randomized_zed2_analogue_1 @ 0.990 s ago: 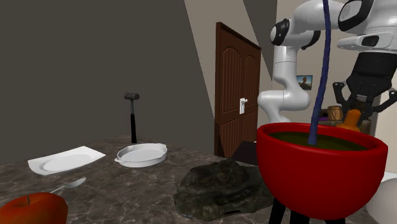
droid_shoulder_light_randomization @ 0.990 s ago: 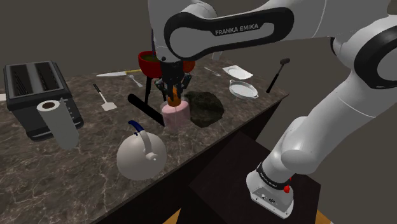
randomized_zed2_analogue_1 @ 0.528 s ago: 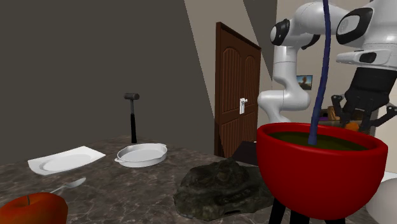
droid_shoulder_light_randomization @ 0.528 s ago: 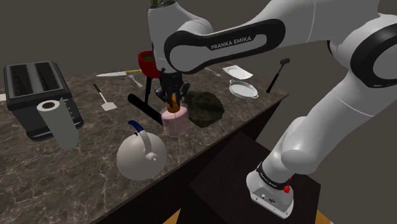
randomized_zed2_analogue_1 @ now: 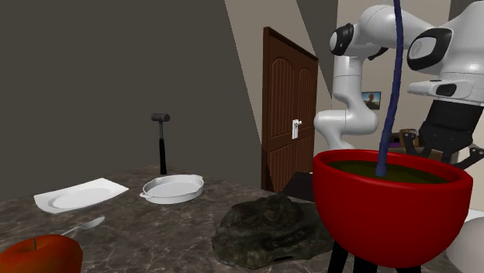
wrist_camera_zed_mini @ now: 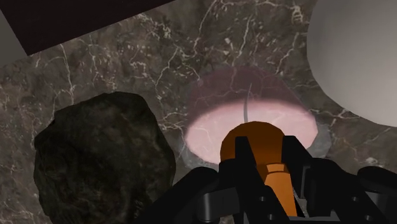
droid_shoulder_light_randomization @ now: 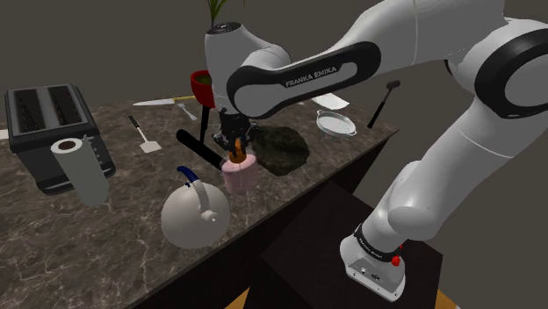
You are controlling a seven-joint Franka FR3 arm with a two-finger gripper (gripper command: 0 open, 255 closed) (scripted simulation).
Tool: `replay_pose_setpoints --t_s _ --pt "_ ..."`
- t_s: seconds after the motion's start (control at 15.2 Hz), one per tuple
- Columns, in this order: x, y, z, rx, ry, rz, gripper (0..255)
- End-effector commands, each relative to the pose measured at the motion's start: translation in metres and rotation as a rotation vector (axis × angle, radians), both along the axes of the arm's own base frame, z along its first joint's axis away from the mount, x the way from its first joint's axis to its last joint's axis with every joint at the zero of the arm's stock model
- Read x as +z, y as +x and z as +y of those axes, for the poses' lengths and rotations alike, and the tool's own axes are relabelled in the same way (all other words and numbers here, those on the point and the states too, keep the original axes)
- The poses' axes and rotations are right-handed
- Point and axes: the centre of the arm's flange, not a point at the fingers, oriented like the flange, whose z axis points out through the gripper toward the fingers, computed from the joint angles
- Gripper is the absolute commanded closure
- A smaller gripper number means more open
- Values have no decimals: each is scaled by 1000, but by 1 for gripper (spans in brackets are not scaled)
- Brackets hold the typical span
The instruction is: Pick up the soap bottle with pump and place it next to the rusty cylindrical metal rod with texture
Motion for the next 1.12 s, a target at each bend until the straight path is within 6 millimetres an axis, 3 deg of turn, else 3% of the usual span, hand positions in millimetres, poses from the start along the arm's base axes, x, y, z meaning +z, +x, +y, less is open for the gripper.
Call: replay_pose_setpoints --t_s 0.0,0.4,0.46,0.79,1.06 --pt "-12 -2 0 1 -2 15 255" --pt "-12 -2 0 1 -2 15 255" --pt "-15 -4 -2 1 -2 16 0" --pt "-12 -2 0 1 -2 15 0" --pt "37 1 9 1 -2 15 0"
